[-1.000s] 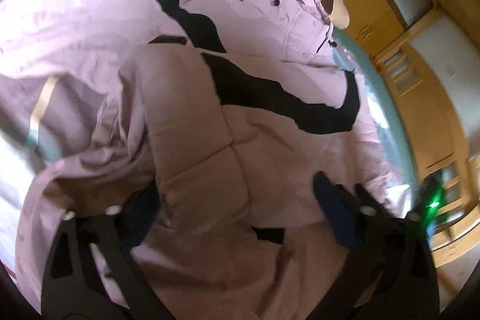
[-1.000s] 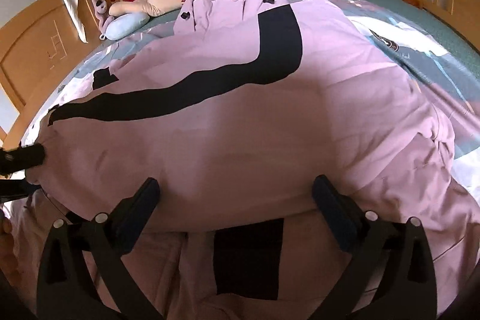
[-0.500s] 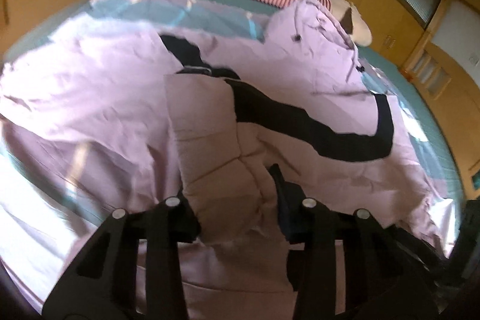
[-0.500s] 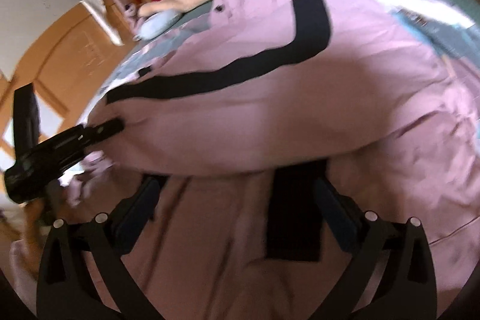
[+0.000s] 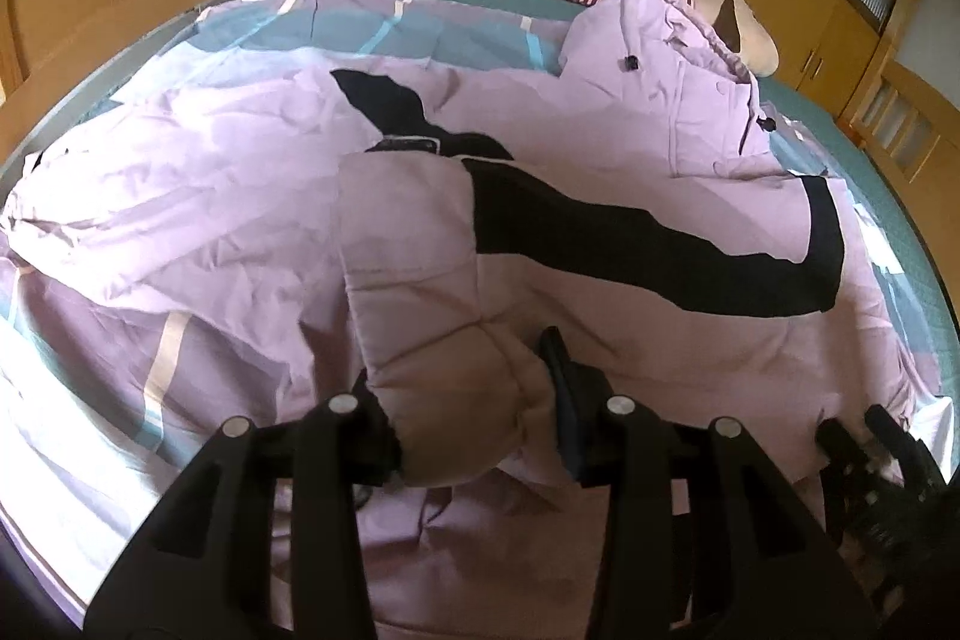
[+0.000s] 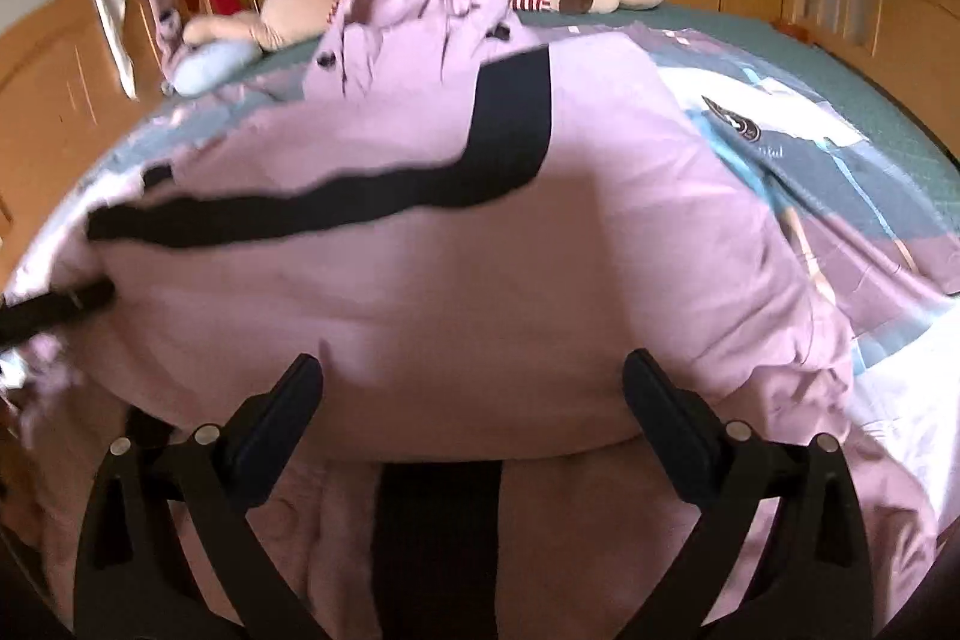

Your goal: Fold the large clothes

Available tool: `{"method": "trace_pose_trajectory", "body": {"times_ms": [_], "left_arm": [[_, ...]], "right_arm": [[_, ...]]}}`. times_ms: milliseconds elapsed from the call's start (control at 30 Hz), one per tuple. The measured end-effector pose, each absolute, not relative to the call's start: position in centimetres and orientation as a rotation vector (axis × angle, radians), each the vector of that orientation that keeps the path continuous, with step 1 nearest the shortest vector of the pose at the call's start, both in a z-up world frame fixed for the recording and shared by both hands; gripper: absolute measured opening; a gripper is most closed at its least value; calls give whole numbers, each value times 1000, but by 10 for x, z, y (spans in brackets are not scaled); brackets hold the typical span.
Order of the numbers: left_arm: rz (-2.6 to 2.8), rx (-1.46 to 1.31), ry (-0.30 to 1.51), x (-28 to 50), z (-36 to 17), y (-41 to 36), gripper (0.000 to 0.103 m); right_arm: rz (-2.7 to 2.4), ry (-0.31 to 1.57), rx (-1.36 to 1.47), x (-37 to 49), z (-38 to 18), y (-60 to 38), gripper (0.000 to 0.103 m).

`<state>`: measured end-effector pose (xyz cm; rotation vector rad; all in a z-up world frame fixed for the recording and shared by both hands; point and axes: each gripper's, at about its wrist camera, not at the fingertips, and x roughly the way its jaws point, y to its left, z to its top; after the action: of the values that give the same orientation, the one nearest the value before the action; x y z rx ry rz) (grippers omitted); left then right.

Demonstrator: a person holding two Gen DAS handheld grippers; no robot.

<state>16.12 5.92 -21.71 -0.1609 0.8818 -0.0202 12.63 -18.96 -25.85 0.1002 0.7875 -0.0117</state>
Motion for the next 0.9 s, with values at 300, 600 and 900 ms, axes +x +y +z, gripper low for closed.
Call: {"method": "trace_pose_trajectory", "body": {"times_ms": [300, 600, 900], "left_arm": [[13, -153, 915, 177, -236, 57, 46], [44, -87, 871, 167, -224, 47, 50], [9, -133, 960, 174, -243, 45, 82]], "right_arm": [[-13, 799, 80, 129, -268, -186, 102], [8, 800, 124, 132, -273, -189, 102], [14, 801, 141, 132, -275, -193, 102]]}}
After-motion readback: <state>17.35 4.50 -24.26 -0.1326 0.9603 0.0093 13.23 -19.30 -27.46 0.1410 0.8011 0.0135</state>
